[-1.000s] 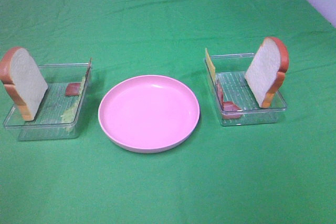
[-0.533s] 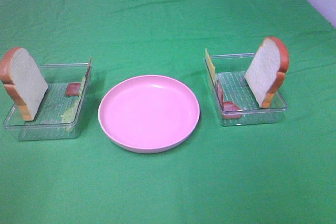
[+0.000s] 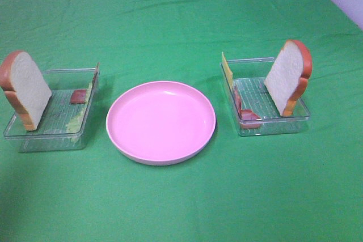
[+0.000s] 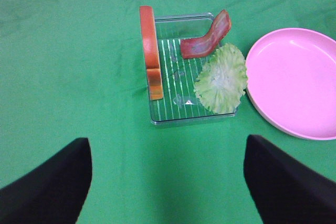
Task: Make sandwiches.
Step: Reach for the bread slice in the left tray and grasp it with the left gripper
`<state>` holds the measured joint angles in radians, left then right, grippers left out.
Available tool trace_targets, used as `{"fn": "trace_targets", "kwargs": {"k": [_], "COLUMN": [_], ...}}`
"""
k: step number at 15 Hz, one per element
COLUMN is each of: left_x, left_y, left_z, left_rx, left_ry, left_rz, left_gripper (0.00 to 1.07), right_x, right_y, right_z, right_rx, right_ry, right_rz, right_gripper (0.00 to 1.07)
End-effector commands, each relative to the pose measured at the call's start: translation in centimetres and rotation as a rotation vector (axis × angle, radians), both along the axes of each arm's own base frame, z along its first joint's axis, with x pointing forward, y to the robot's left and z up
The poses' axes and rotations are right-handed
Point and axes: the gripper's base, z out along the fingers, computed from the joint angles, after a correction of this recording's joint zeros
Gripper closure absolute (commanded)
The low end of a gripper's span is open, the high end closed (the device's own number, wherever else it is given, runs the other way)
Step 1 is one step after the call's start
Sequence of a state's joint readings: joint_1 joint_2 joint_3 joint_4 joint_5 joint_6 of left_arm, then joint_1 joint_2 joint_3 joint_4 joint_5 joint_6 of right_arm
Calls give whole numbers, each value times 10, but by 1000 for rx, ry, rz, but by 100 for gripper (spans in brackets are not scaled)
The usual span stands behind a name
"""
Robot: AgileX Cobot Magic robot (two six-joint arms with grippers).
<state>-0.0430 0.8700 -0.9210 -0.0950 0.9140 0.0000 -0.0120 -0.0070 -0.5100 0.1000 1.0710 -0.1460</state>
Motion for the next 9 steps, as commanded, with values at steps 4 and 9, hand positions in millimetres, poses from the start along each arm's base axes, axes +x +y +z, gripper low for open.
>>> {"fn": "trace_targets", "kwargs": {"k": [4,9], "left_x": [105,201], "left_y": [-6,-9], "left_z": [-13,-86], "left_rx": [-15,-5], "left_ry": [261,499], "left_rz": [-7,7], "left_gripper": [32,32], "right_x": [-1,-1], "right_y": [0,0], "right_z": [-1,-1], "right_rx": [-11,-11], "right_ry": [-19,-19], "right_rz": [2,2], "right_gripper": [35,35]}}
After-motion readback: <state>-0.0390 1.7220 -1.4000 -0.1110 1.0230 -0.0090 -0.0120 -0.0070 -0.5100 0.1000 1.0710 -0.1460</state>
